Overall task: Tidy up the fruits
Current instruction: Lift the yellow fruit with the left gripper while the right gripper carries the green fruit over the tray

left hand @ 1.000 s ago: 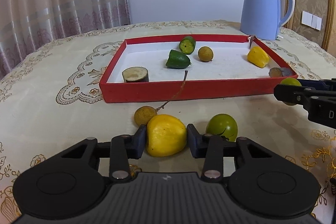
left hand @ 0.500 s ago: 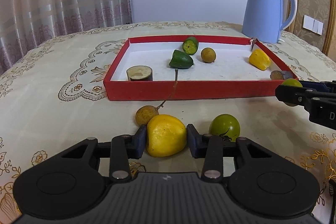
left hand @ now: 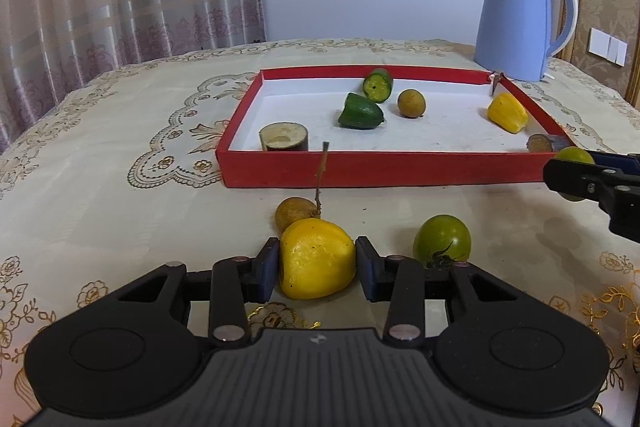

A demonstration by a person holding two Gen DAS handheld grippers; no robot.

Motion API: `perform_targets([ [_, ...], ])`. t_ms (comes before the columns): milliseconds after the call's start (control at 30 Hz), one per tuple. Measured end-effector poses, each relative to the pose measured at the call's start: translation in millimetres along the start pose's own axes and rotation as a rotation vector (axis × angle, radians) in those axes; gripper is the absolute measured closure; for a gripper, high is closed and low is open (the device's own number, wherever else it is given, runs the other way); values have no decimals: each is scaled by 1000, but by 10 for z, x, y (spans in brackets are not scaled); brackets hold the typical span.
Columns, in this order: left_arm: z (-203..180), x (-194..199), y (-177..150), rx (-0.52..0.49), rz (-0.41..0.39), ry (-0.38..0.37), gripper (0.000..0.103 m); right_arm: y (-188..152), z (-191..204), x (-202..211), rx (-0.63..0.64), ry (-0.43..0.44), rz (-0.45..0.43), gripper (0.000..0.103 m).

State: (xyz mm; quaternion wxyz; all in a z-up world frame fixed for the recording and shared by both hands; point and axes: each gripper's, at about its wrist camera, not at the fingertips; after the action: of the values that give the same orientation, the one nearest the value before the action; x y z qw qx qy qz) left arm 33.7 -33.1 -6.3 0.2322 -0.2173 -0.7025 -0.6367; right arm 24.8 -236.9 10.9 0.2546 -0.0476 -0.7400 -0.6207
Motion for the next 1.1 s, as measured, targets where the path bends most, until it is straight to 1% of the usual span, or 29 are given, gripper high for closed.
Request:
perform_targets([
  [200,47,33,-4,8,-3,22,64,0,13,46,3,-1,-8,68],
  [367,178,144,26,20,-31,41,64,4,-31,120,0,-24,-23,68],
  [467,324,226,68,40,-54,65,64,23,-137,219,-19,-61,-49,68],
  [633,552,309,140,70,-97,141,64,79,-405,435,-61,-152,-105,68],
  [733,649,313,166,88,-98,156,64,85,-534,504,-77,-183,-115,68],
  [800,654,285,163,90,-87,156,64,68,-565,497,-88,-181,-109,68],
  [867,612,254,135,84,-74,147,64,47,-537,450,-88,-159,-97,68],
  [1033,398,123,38,59,-18,107,64,21,-311,290,-61,-83,-69,68],
  [1100,306,71,2,49,-6,106,64,13,-215,235,-47,-58,-57,68],
])
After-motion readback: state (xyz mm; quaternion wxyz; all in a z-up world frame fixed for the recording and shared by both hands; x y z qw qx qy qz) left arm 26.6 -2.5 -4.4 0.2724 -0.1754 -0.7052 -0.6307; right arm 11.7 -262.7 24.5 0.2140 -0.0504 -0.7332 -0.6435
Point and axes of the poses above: each gripper's, at about its wrist camera, not at the fingertips, and x roughly against the way its jaws point, z to its left, y to its top, and after that the axes turned 9 degrees about x, right-handed
